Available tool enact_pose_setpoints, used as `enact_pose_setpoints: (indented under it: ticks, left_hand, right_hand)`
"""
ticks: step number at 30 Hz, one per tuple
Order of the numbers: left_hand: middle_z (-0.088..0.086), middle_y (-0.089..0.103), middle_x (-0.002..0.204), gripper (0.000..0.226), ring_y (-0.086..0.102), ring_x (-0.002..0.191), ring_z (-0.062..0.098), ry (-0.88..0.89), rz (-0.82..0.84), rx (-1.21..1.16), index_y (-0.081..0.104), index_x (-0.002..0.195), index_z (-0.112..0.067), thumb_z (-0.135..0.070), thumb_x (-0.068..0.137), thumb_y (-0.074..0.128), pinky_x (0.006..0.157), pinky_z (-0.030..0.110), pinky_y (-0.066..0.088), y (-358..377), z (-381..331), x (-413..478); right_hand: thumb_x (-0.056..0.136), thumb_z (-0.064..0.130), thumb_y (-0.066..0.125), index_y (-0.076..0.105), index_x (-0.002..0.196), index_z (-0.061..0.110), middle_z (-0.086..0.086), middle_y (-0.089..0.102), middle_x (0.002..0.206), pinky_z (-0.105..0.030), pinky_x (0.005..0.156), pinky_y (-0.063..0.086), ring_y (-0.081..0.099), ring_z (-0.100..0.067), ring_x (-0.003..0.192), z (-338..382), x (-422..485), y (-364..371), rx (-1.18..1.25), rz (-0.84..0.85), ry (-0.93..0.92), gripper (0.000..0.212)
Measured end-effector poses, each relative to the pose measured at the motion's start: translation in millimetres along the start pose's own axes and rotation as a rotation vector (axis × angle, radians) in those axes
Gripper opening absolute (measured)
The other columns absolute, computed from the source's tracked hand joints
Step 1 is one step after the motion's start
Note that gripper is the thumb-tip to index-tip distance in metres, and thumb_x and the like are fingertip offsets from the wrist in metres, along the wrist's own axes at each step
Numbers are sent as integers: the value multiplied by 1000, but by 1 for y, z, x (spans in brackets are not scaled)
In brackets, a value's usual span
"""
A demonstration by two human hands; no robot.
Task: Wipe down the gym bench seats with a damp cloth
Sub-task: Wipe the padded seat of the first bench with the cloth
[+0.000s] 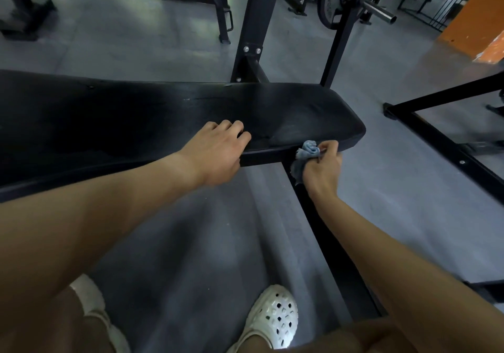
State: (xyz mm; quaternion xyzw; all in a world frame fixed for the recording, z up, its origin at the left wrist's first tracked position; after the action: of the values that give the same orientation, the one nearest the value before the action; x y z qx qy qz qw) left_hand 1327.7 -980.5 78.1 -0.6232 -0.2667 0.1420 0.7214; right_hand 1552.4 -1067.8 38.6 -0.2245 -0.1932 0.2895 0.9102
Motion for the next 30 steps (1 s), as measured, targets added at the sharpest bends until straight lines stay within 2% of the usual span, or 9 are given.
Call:
enact_pose_setpoints:
  ticks: [4,9,14,16,18,21,24,28,30]
  left_hand:
    - [6,51,126,34,53,110,25,-46,26,30,52,127,-18,-32,95,53,95,42,47,-3,9,-12]
    - [7,52,122,33,55,106,26,-84,46,70,53,124,-17,-31,94,51,90,43,48,-7,13,-31]
    - [8,51,125,34,54,106,26,-142,57,91,52,124,-17,-33,94,53,89,43,49,-14,25,-57]
    - [9,50,128,36,54,109,27,-180,60,89,51,127,-16,-35,96,52,92,44,49,-16,31,-68]
    - [10,49,130,39,54,112,28,-231,66,76,50,130,-16,-37,97,52,93,45,49,-18,36,-79]
    - [13,49,134,44,54,116,31,-328,91,107,48,134,-15,-40,99,51,94,47,50,-20,43,-94]
    - [16,48,139,48,53,121,34,-416,136,155,46,139,-14,-43,100,49,96,49,49,-20,45,-113]
    - [18,46,141,52,53,122,37,-424,189,175,43,141,-14,-46,101,47,96,51,47,-29,47,-122]
    - [16,48,137,50,54,118,36,-412,185,141,45,139,-14,-46,101,48,93,50,49,-37,52,-118]
  right_hand:
    - [96,9,57,46,102,19,-8,53,114,-28,76,52,56,-10,90,14,-34,28,57,173,-73,16]
    - [93,5,52,49,103,20,-2,53,110,-31,76,54,56,-9,91,45,-90,63,74,392,-266,18]
    - [98,0,47,52,106,11,-2,45,110,-11,61,47,56,9,81,64,-74,43,122,160,-197,15]
    - [100,6,50,50,107,16,-1,43,112,-17,71,50,58,-4,82,58,-53,29,39,11,-140,12]
    - [100,11,53,46,105,22,0,42,114,-34,83,55,57,-14,86,50,-43,23,-32,-53,-87,14]
    - [98,9,52,43,105,22,-2,41,115,-38,86,56,55,-13,84,50,-53,35,-71,47,-62,17]
    - [95,6,53,45,108,17,-4,44,115,-39,87,55,56,-17,90,60,-87,59,-30,220,-176,19]
    - [95,4,49,46,102,21,-2,45,109,-32,69,53,55,-13,83,82,-116,72,-51,424,-350,19]
    - [97,9,49,44,102,22,-2,44,110,-32,64,54,56,-13,78,89,-109,70,-91,376,-354,15]
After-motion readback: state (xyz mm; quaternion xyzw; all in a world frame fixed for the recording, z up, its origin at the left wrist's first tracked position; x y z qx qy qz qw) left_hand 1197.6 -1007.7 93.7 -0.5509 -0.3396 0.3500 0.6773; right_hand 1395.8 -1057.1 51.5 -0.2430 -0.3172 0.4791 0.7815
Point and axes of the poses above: each hand's wrist, its own x-axis towards the middle knuckle, its own y-axis out of the palm, z = x × y, the point moved 2 cm from there along x, towards the middle knuckle
